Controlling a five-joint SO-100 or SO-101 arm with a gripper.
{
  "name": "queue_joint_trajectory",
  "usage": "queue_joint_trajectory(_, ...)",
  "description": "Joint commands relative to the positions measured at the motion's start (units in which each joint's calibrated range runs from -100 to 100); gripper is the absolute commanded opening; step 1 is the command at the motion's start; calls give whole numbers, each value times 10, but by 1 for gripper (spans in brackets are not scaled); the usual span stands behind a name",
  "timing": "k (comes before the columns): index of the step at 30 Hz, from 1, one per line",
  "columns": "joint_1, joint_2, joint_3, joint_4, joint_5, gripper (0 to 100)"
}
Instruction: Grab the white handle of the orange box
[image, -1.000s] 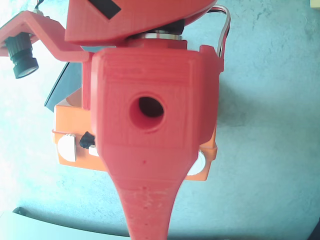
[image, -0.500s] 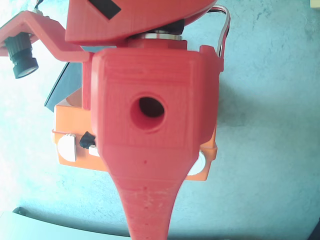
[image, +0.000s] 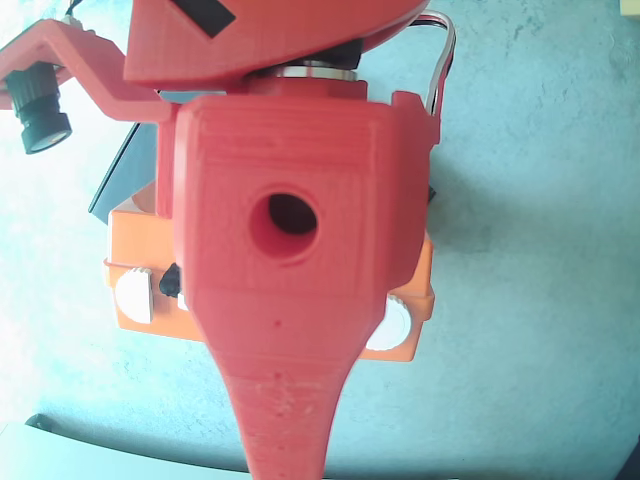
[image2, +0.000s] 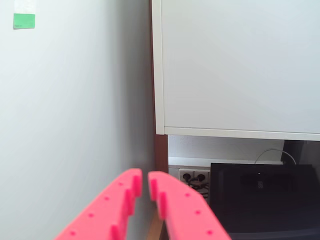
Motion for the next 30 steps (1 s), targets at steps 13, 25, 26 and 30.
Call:
queue_joint_trajectory(13,6,7,-3,10,3,2)
queue_joint_trajectory(25,-52,58,-218,106,-1,13)
queue_joint_trajectory(26,-55,86,-260,120,3,17)
queue_joint_trajectory(30,-66,207,-422,164,3,22)
